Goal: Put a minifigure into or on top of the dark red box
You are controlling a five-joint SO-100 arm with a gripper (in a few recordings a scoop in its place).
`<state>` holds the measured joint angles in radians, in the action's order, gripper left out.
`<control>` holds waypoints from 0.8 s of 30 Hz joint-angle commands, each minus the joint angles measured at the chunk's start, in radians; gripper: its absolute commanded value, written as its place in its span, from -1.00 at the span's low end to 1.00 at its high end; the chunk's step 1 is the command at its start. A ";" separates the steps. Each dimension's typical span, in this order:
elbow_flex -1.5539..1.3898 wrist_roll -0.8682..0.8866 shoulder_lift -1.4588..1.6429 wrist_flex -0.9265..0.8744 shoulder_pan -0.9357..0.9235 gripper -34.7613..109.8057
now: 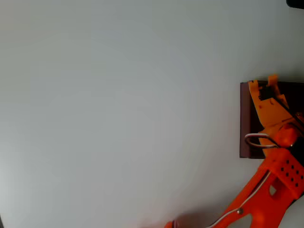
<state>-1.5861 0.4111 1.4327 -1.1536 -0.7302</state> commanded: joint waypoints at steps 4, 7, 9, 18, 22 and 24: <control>-0.051 0.000 0.169 -0.051 0.008 -0.31; -0.172 -0.041 0.337 -0.071 0.077 -0.36; -0.290 -0.072 0.502 -0.067 0.150 -0.41; -0.887 -0.408 1.562 -0.087 0.761 -0.52; -1.045 -0.436 1.917 -0.206 0.999 -0.51; -1.069 -0.509 1.885 -0.175 1.124 -0.51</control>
<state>-2.6108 -0.0199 3.2382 -1.3192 0.2224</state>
